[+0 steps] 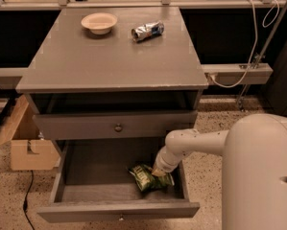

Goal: Pick green jalapeno chip bag from middle drawer and place on counter

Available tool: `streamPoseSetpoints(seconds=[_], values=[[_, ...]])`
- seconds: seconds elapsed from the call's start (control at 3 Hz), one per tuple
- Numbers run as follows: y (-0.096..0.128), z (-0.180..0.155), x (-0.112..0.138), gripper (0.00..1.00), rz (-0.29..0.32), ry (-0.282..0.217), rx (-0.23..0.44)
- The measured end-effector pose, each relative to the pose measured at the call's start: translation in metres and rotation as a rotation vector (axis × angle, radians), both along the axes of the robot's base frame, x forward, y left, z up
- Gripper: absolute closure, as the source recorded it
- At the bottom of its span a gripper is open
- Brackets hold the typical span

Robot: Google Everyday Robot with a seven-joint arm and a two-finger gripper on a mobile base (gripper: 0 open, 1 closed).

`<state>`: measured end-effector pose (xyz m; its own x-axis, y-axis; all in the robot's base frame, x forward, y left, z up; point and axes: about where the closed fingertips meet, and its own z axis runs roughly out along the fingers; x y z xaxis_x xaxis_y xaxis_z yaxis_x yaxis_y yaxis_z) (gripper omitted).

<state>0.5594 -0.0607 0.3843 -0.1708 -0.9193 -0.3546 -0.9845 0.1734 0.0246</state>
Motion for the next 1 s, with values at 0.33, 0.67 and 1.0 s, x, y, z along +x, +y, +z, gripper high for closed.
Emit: streamPoseSetpoints(seconds=[0.33, 0.67, 1.0], values=[[0.005, 0.049, -0.013, 1.00, 0.059, -0.125, 0.065], [0.012, 0.128, -0.049, 1.00, 0.152, -0.297, 0.139], [0.021, 0.194, -0.077, 1.00, 0.209, -0.426, 0.192]])
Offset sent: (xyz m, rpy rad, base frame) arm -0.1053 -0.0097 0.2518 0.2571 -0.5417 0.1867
